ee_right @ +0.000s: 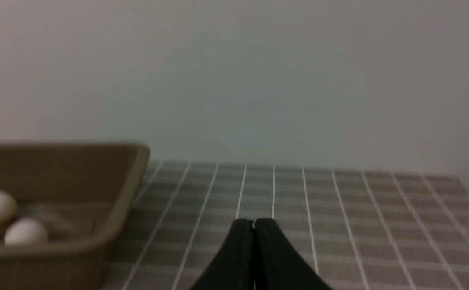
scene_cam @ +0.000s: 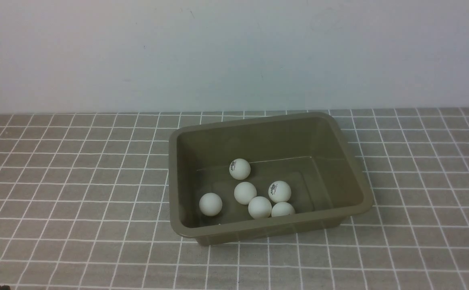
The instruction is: Put the table tennis balls into the box on the grey coffee tablecloth.
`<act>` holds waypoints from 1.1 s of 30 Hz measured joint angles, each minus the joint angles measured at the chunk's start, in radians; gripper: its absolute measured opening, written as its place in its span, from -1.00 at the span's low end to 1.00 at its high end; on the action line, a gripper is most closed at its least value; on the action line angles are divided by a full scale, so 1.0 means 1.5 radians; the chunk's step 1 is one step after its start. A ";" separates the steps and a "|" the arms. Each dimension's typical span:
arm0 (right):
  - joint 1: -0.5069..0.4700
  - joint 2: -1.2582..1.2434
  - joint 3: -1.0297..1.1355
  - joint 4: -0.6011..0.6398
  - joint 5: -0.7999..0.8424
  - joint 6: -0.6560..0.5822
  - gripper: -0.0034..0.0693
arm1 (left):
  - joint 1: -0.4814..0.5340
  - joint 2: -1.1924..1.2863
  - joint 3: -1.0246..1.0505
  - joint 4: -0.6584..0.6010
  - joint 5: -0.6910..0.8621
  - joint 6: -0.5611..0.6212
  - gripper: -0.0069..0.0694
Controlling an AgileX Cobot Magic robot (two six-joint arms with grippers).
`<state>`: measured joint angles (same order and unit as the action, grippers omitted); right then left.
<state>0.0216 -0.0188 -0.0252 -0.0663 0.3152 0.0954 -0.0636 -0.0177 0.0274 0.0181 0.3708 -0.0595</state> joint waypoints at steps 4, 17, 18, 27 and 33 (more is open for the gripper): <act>-0.002 0.001 0.035 -0.002 0.023 0.000 -0.95 | 0.000 0.000 0.000 0.000 0.000 0.000 -0.83; -0.002 0.001 0.033 -0.002 0.034 0.000 -0.95 | -0.001 0.000 0.000 0.001 0.000 0.000 -0.83; -0.002 0.001 0.033 -0.002 0.034 0.000 -0.95 | -0.001 0.000 0.000 0.001 0.000 0.000 -0.83; -0.002 0.001 0.033 -0.002 0.038 0.000 -0.95 | -0.001 0.000 0.000 0.001 0.000 0.000 -0.83; -0.002 0.001 0.033 -0.002 0.038 0.000 -0.95 | -0.001 0.000 0.000 0.001 0.000 0.000 -0.83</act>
<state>0.0191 -0.0178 0.0237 -0.0686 0.3717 0.0954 -0.0645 -0.0177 0.0274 0.0200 0.3708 -0.0595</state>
